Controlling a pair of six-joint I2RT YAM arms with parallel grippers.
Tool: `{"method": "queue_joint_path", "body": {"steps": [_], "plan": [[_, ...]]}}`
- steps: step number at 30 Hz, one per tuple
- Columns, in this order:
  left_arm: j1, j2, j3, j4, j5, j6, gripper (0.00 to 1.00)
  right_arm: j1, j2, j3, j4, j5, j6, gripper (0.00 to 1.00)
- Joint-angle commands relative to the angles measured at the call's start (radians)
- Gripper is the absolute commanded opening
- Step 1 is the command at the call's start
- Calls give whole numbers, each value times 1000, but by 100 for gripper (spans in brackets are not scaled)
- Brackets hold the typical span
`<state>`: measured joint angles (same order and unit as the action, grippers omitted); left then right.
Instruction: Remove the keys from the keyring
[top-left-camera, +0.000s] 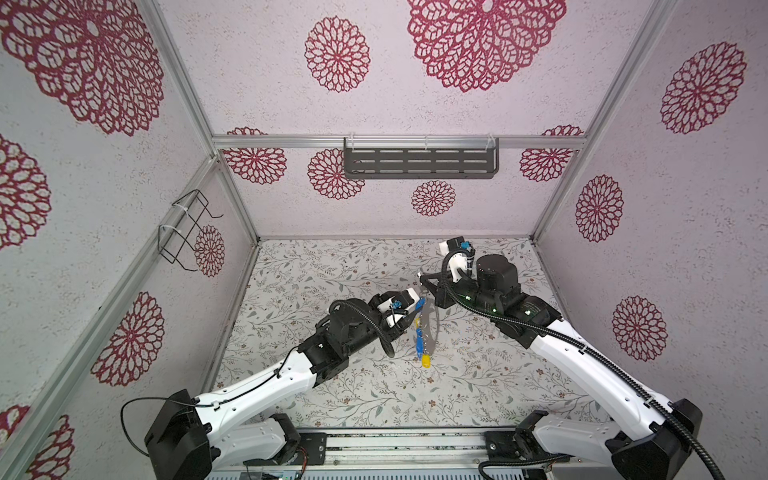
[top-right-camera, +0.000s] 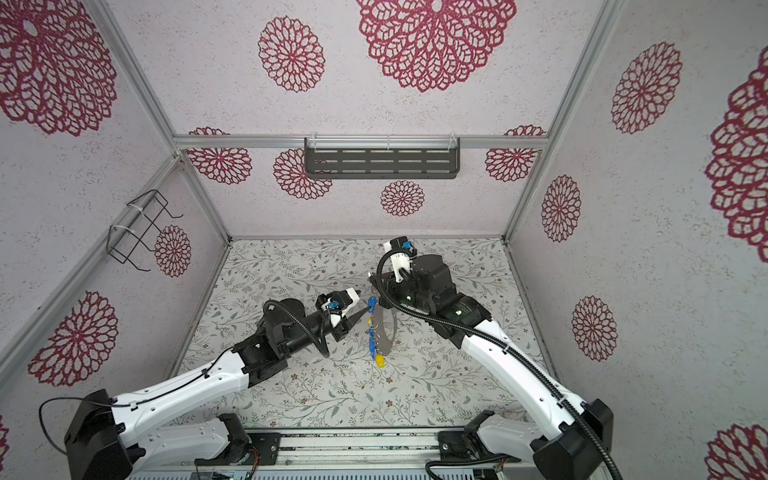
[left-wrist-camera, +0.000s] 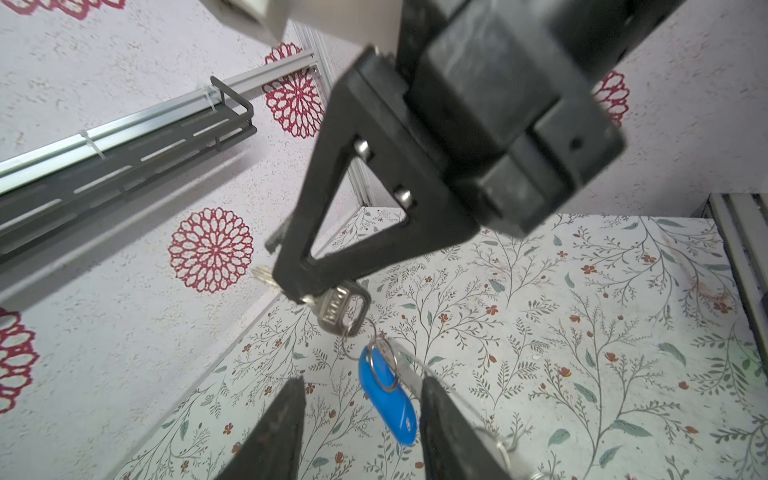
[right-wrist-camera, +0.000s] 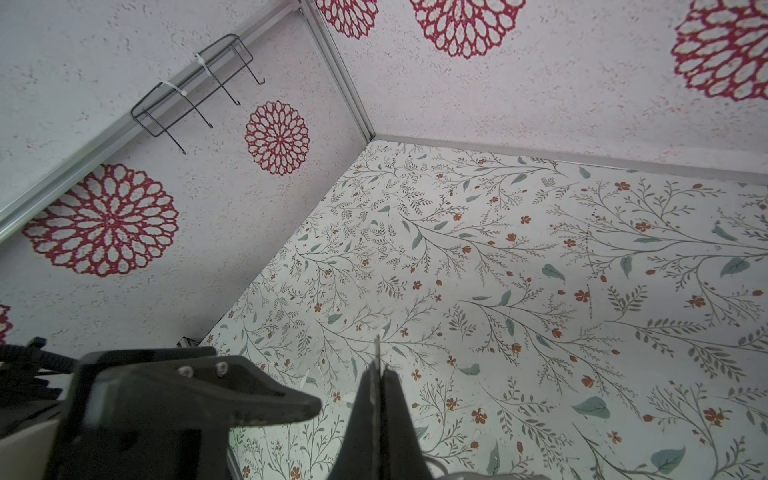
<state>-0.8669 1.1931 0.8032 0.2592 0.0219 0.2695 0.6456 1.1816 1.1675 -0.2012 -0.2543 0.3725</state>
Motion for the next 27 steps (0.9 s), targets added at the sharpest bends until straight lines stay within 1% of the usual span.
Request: {"method": "queue_joint_path", "body": {"steps": [1, 7, 10, 13, 16, 22, 25, 27], "plan": [[6, 24, 14, 37, 7, 20, 49, -4, -54, 14, 78, -38, 28, 0], [19, 86, 55, 45, 29, 16, 47, -4, -84, 1, 83, -51, 28, 0], [23, 107, 70, 46, 32, 14, 40, -4, -94, -2, 89, -62, 30, 0], [25, 117, 81, 34, 28, 15, 28, -4, -93, 1, 84, -66, 27, 0], [27, 114, 90, 8, 23, 14, 17, -4, -93, -2, 76, -58, 19, 0], [26, 96, 83, -25, 10, 2, 11, -4, -94, -7, 59, -16, 0, 0], [26, 81, 82, -54, 9, -11, 5, -4, -90, 3, 18, 45, -15, 0], [27, 69, 80, -74, 9, -16, 5, -6, -87, 6, -7, 86, -20, 0]]}}
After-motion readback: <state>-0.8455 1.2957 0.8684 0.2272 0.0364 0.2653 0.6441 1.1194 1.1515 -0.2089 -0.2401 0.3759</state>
